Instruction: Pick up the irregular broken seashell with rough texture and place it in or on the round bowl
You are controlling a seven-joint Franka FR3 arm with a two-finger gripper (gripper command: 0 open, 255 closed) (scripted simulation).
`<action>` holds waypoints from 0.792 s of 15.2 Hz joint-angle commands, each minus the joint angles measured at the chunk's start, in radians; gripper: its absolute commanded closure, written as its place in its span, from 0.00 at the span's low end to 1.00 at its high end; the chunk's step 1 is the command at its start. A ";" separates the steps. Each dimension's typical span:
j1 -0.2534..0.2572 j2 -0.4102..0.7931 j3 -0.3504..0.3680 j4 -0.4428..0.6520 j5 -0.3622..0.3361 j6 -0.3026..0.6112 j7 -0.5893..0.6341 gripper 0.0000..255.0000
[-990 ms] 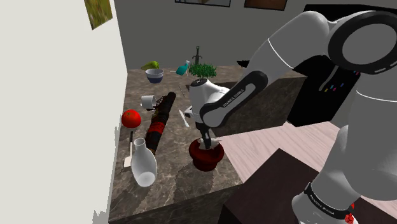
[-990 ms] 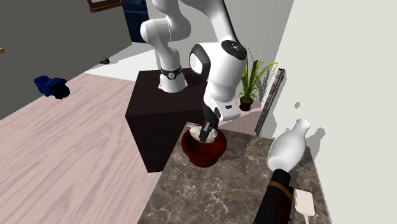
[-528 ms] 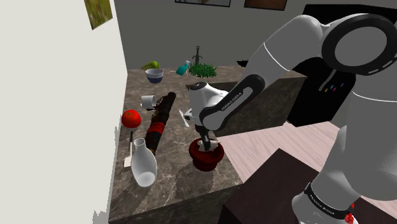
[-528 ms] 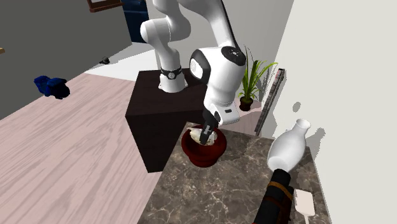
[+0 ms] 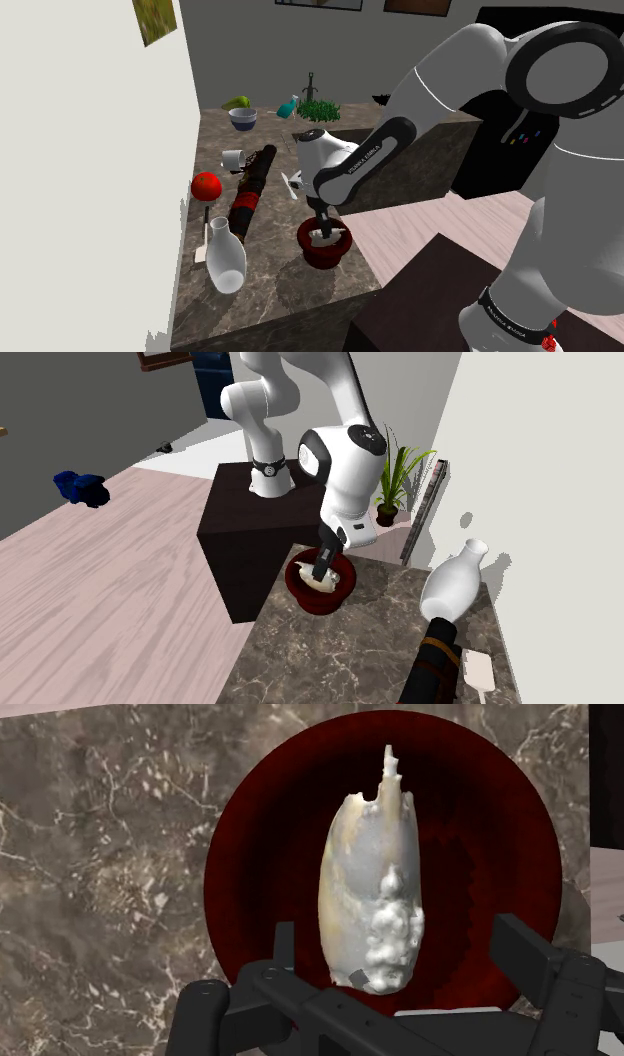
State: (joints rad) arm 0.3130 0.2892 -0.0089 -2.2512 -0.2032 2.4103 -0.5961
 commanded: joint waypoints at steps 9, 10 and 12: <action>0.006 -0.085 0.012 0.034 0.022 -0.119 -0.014 0.00; 0.006 -0.085 0.012 0.034 0.022 -0.119 -0.014 0.00; 0.006 -0.085 0.012 0.034 0.022 -0.119 -0.014 0.00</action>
State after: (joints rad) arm 0.3192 0.2049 0.0028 -2.2169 -0.1816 2.2913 -0.6098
